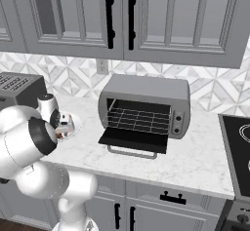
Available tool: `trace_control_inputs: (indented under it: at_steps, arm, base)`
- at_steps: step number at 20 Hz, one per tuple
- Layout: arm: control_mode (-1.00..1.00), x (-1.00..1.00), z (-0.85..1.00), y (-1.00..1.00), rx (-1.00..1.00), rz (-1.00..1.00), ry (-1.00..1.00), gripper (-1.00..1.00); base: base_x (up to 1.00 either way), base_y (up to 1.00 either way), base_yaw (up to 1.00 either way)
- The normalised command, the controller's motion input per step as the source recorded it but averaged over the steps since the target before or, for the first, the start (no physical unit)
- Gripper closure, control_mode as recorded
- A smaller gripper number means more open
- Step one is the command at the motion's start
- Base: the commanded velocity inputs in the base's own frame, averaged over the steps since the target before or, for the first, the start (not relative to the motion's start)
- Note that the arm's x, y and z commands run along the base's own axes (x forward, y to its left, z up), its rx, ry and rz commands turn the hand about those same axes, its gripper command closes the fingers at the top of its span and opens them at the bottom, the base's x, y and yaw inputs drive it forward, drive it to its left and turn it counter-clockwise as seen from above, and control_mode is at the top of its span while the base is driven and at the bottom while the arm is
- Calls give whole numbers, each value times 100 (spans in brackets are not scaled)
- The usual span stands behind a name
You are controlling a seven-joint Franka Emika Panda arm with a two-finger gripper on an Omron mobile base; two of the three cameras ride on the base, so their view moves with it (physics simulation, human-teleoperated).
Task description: Pick up the kebab skewer and baguette bread, and place them inside the toaster oven. Close the toaster oven door and start by setting the timer.
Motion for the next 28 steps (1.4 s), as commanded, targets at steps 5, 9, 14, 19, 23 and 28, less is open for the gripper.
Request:
trace_control_inputs:
  at_steps: [5, 9, 14, 19, 23, 28]
  arm:
    - [-100, 11, -20, 0, -4, 0, 0, -100]
    - [-100, 22, -18, 0, 0, 0, 2, -100]
    - [-100, 18, -6, 3, 0, 0, 0, -100]
    - [-100, 8, -1, 21, 0, 0, 0, -100]
    - [-100, 1, -4, 35, 0, 0, 1, 100]
    - [-100, -38, 0, 2, 0, 0, 2, 100]
  base:
    - [0, 0, 0]
    - [0, 0, 0]
    - [0, 0, 0]
    - [0, 0, 0]
    - [0, 0, 0]
    - [0, 0, 0]
